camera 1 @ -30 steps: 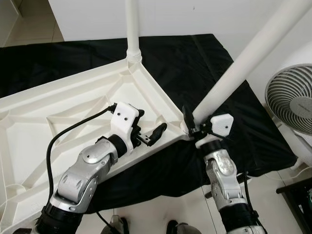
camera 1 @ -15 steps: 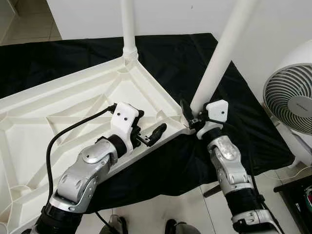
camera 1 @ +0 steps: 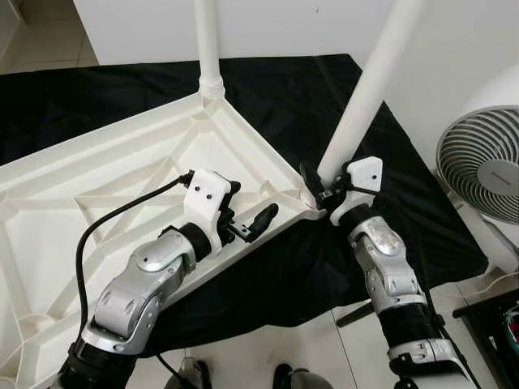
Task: Building children table
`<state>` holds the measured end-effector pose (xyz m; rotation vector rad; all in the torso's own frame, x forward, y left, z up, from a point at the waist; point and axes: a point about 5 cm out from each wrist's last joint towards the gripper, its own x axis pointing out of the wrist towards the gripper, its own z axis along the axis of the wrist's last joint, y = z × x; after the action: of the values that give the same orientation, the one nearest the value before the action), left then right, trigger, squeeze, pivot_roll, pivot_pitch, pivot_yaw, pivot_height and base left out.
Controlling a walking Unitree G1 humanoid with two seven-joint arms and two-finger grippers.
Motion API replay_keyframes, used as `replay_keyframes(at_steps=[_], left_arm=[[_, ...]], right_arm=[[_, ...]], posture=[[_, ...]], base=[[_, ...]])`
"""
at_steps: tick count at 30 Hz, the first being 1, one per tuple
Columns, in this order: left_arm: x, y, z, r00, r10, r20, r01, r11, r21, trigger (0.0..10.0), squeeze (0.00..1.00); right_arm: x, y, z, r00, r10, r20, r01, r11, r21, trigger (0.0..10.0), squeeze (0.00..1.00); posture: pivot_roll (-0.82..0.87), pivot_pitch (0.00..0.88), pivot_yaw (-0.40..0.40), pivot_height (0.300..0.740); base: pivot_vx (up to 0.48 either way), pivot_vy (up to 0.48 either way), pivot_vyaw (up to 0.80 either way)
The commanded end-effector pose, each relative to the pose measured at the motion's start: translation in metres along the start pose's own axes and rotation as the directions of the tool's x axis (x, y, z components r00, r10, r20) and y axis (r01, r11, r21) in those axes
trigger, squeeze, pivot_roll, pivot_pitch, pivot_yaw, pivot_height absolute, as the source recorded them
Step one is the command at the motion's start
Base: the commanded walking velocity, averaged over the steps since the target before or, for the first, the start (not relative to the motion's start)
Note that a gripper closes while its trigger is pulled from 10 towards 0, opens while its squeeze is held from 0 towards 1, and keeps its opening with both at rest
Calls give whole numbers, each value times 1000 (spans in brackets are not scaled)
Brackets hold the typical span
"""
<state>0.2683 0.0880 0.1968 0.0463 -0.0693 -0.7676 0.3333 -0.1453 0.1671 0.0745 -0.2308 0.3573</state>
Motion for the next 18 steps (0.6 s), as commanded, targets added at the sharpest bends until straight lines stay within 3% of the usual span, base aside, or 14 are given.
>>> replay_keyframes(at_steps=[1, 4, 7, 10, 13, 18], left_arm=[[-1, -3, -1, 999, -39, -9, 39, 999, -3, 10000, 0], [-1, -3, 0, 999, -36, -9, 36, 999, -1, 10000, 0], [-2, -3, 0, 999, -33, -8, 33, 999, 0, 10000, 0], [-2, -3, 0, 999, -34, -6, 34, 999, -1, 10000, 0], [-2, -3, 1, 999, -34, -4, 34, 999, -1, 10000, 0], [-1, -2, 1, 999, -35, -4, 35, 999, 0, 10000, 0]], right_arm=[[-33, -12, -66, 940, -102, -325, 137, 987, 87, 10000, 0], [-37, -12, -64, 950, -155, -270, 192, 975, 115, 10000, 0], [-42, -5, -61, 963, -161, -214, 178, 982, 62, 10000, 0], [-44, -3, -62, 962, -153, -228, 165, 986, 31, 10000, 0], [-41, -12, -66, 936, -178, -303, 205, 977, 62, 10000, 0], [-36, -17, -65, 927, -175, -331, 201, 979, 46, 10000, 0]], posture=[[140, 197, -1, 740], [143, 192, -6, 740], [141, 190, -7, 740], [141, 189, -7, 740], [140, 189, -6, 740], [136, 192, -2, 740]], base=[[0, 0, 0], [0, 0, 0], [0, 0, 0], [0, 0, 0], [0, 0, 0], [0, 0, 0]])
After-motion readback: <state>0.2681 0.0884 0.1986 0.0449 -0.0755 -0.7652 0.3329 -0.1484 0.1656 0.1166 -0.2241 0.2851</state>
